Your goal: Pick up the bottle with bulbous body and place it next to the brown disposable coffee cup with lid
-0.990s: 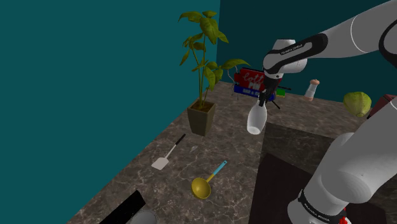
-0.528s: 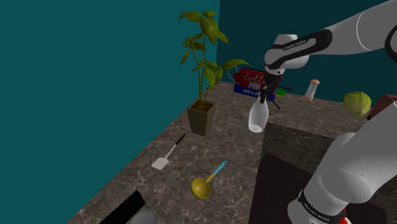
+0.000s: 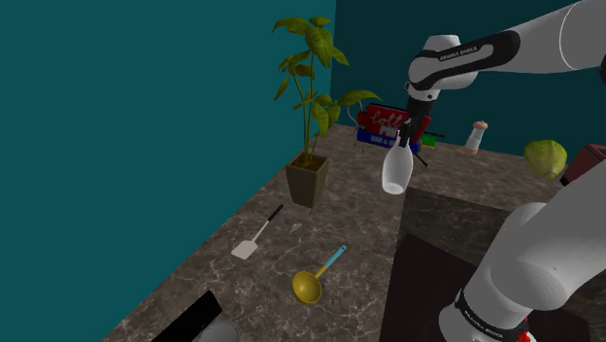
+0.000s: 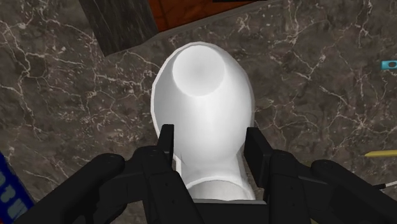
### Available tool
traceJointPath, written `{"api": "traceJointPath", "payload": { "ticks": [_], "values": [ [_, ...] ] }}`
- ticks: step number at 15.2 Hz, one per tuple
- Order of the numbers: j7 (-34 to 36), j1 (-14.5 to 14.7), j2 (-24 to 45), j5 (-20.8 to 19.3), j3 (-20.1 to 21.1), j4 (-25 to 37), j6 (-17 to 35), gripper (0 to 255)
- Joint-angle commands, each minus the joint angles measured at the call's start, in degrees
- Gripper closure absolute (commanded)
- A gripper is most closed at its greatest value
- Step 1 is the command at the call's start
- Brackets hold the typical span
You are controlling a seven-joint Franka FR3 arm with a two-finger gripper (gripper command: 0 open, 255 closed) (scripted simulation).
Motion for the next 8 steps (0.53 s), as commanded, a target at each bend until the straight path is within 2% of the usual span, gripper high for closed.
{"api": "traceJointPath", "payload": {
  "ticks": [1,8],
  "values": [
    [0.2,0.0,-0.3,-0.1,0.3,1.2,-1.5,255],
    [0.5,0.2,-1.2,-0.1,1.1,5.9,-6.9,255]
  ]
}}
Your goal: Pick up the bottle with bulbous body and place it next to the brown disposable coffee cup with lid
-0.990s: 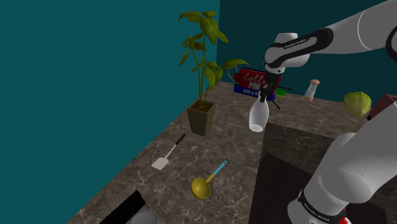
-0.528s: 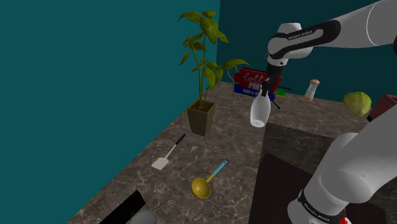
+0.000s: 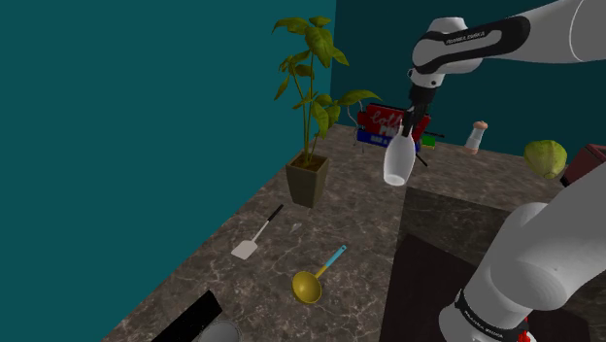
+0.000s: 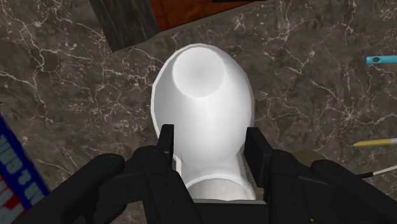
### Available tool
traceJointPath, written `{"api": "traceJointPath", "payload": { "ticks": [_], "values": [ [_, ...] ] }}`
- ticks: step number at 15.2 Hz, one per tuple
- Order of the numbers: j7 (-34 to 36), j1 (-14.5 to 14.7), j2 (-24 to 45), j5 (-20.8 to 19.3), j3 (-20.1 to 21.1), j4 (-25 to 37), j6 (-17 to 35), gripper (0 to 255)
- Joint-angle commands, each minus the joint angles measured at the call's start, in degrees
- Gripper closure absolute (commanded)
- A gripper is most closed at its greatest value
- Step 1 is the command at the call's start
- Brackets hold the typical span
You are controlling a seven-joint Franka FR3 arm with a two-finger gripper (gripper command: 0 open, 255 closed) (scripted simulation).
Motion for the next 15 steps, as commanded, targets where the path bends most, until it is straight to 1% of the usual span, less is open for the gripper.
{"api": "traceJointPath", "payload": {
  "ticks": [1,15],
  "values": [
    [0.2,0.0,-0.4,-0.1,0.3,1.3,-1.6,255],
    [0.0,0.6,0.3,0.8,1.2,12.7,-12.4,255]
  ]
}}
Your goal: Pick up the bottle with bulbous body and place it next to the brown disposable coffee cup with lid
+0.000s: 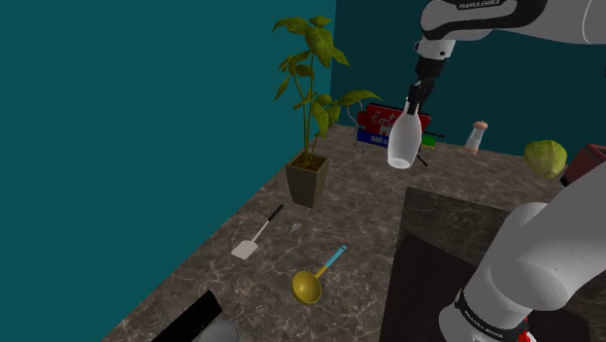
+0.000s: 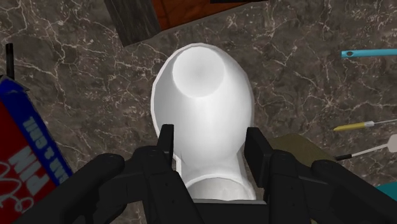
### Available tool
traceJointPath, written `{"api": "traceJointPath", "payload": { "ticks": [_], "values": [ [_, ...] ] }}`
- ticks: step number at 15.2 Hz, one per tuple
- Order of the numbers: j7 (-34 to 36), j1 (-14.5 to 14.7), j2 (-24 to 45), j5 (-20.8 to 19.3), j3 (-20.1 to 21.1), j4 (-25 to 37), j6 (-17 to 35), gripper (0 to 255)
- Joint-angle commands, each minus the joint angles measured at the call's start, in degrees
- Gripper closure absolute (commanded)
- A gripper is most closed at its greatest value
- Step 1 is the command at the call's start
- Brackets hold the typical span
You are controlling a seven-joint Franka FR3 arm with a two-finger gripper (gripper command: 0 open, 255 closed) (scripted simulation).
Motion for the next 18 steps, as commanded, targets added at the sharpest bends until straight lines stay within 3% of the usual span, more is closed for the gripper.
{"api": "traceJointPath", "payload": {
  "ticks": [1,18],
  "values": [
    [0.0,0.1,0.3,0.2,0.1,1.8,-1.5,255],
    [-1.9,0.9,5.6,2.9,-0.8,20.0,-15.1,255]
  ]
}}
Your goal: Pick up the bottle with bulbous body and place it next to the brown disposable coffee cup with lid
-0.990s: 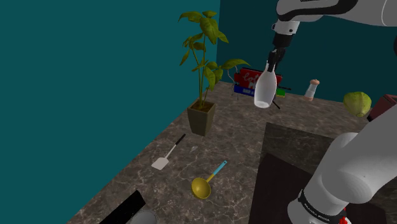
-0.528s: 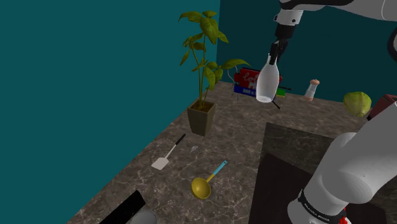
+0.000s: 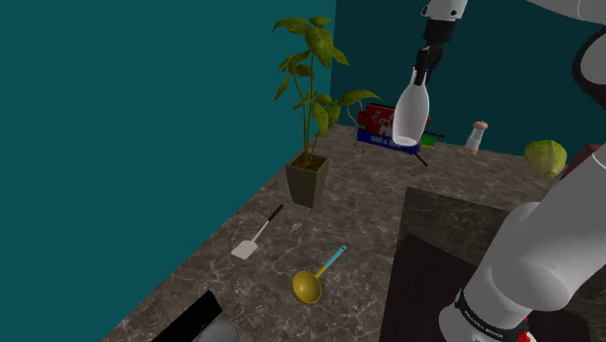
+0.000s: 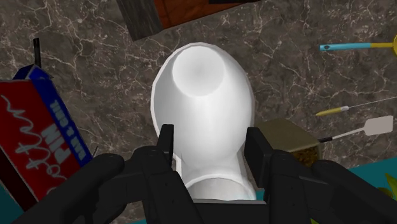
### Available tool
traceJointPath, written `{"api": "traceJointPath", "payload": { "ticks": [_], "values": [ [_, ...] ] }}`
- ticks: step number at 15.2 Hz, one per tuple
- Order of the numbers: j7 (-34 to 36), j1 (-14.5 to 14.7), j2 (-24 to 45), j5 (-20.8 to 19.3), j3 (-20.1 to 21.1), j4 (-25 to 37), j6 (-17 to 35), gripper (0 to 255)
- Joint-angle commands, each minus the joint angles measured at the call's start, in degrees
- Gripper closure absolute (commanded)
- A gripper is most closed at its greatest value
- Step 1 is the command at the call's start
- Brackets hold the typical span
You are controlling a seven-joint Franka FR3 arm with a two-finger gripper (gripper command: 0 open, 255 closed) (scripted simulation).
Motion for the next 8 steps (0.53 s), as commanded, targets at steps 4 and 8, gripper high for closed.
{"api": "traceJointPath", "payload": {
  "ticks": [4,8],
  "values": [
    [-1.0,0.0,2.4,1.2,-0.8,6.4,-4.4,255],
    [-1.9,-0.1,4.6,2.4,-1.6,11.4,-7.5,255]
  ]
}}
